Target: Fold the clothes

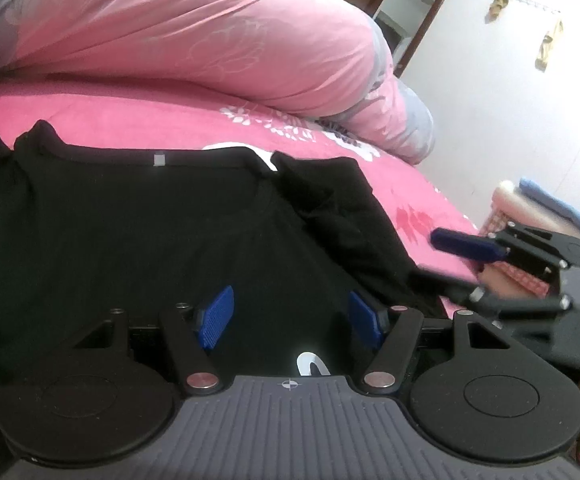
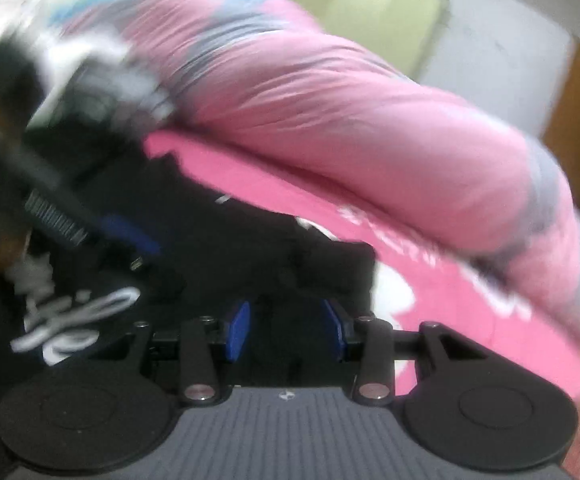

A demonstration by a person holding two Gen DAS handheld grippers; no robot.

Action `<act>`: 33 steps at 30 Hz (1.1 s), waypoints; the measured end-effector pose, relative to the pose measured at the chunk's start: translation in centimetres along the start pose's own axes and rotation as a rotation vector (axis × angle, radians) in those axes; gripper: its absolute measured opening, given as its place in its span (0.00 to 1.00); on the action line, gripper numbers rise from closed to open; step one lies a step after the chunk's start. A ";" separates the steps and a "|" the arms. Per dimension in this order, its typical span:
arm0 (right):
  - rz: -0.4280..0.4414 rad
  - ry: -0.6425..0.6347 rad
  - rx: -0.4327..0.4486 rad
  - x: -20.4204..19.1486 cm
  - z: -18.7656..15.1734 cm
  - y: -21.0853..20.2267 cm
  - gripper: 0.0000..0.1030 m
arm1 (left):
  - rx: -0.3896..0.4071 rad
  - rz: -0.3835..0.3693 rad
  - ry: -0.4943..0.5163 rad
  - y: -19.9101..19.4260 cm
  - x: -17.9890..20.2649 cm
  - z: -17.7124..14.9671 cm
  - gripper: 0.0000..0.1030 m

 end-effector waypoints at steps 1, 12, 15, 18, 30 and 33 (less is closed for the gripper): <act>0.002 0.049 -0.005 0.9 0.2 0.0 0.42 | 0.001 -0.002 -0.001 0.0 0.0 0.0 0.63; 0.073 0.173 -0.031 1.0 -0.3 3.3 0.38 | 0.013 -0.042 -0.043 0.0 -0.7 -0.1 0.64; 0.046 0.083 -0.021 -0.4 0.3 4.1 0.38 | 0.015 -0.044 -0.047 0.0 -0.7 -0.1 0.64; 0.016 -0.004 -0.016 -1.5 1.2 5.2 0.36 | 0.018 -0.046 -0.048 0.0 -0.7 -0.1 0.64; -0.237 0.345 0.151 7.4 1.2 1.2 0.05 | 0.031 -0.071 -0.078 -0.1 -1.1 -0.1 0.64; -0.356 0.546 0.142 12.5 -2.4 -0.9 0.05 | 0.032 -0.071 -0.078 0.0 -1.1 -0.1 0.64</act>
Point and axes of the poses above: each gripper's, at about its wrist camera, not at the fingertips, and y roughly the way its jaws point, x to its right, z to its top, the point moved 6 cm from there along y, roughly the way its jaws point, and after that the axes turned 2 degrees about -z, right-handed, at the moved point
